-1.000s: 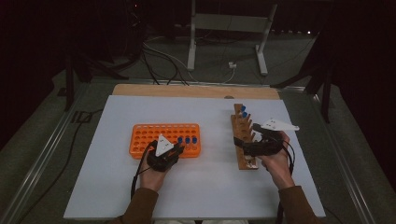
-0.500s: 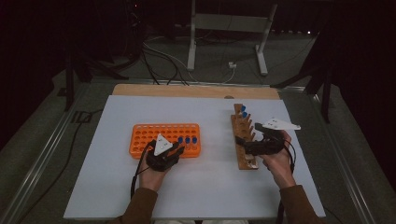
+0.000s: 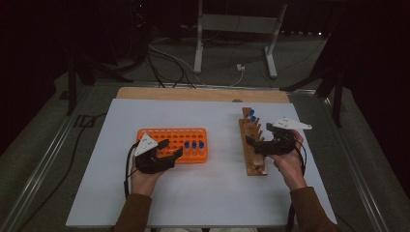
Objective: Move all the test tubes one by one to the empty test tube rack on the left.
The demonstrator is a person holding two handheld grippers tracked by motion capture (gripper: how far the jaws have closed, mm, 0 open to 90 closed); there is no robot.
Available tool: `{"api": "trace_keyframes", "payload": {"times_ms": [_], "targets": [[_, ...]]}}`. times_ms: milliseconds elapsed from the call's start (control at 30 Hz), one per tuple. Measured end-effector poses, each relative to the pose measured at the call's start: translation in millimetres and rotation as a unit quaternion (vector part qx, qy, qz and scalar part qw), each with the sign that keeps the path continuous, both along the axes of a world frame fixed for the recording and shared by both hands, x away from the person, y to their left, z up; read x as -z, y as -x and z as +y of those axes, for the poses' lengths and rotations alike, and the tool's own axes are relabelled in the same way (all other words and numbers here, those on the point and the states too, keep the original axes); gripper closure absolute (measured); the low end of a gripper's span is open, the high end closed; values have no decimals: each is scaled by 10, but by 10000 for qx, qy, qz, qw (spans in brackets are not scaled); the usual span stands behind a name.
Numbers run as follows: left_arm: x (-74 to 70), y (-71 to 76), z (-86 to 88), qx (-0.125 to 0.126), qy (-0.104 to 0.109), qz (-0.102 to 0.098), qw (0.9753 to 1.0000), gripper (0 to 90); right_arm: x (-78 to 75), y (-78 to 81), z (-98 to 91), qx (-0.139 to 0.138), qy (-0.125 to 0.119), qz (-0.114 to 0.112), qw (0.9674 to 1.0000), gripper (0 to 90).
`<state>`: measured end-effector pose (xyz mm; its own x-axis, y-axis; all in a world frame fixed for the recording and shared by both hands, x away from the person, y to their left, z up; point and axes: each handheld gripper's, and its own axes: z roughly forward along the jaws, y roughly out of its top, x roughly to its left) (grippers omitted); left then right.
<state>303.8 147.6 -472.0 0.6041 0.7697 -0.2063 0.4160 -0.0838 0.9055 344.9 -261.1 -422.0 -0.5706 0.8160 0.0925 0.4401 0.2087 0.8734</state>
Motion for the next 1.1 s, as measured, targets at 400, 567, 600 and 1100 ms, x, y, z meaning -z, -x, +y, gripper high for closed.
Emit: {"api": "trace_keyframes", "payload": {"times_ms": [400,567,600,1100], "targets": [[-119,8,135,-245,73,-76,9996,76,-74,-218,32,181,357,-38,9992,7],[-139,16,155,-313,39,-142,9994,10,-74,-312,24,273,356,-32,9990,47],[-142,16,155,-319,19,-154,9994,9,-67,-328,27,290,377,-27,9989,50],[-168,21,139,-305,-58,-219,9993,8,59,-508,76,432,206,62,9988,69]]}}
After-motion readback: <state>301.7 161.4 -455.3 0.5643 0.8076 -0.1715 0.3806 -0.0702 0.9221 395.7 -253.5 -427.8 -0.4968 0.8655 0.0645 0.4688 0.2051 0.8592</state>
